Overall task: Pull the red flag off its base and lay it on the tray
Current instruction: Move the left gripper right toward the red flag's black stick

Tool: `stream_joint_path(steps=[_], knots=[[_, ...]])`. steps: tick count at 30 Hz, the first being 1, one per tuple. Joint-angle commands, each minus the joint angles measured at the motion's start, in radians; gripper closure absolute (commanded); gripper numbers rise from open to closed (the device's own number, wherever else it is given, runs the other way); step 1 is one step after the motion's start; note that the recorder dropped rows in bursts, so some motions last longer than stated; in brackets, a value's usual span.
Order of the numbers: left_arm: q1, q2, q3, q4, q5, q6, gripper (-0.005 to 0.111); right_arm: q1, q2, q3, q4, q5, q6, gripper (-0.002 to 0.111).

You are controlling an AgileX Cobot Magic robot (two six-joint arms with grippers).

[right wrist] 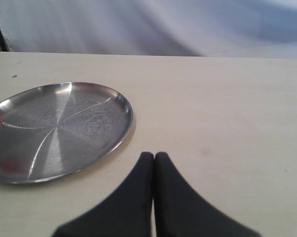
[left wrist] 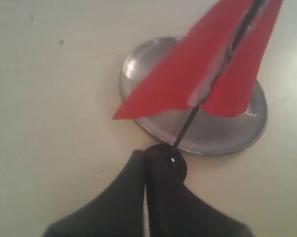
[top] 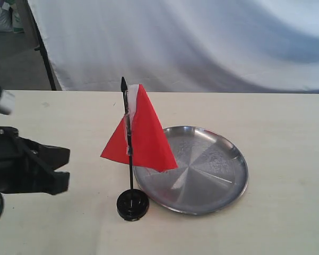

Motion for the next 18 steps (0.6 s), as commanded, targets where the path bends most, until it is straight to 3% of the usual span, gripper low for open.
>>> stream_joint_path(steps=[1,8,13,15,18], knots=[[-0.081,0.141,-0.006,-0.007,-0.132,0.133,0.107,-0.006,-0.007,0.003,0.000,-0.002,-0.009,0.108],[-0.104,0.291,-0.006,-0.012,-0.260,0.067,0.107,-0.006,-0.007,0.003,0.000,-0.002,-0.009,0.108],[-0.104,0.381,-0.011,-0.010,-0.216,0.018,0.106,-0.006,-0.007,0.003,0.000,-0.002,-0.009,0.108],[-0.104,0.413,-0.013,-0.010,-0.209,0.018,0.103,-0.006,-0.007,0.003,0.000,-0.002,-0.009,0.108],[-0.104,0.453,-0.013,-0.010,-0.226,0.014,0.086,-0.006,-0.007,0.003,0.000,-0.002,-0.009,0.108]])
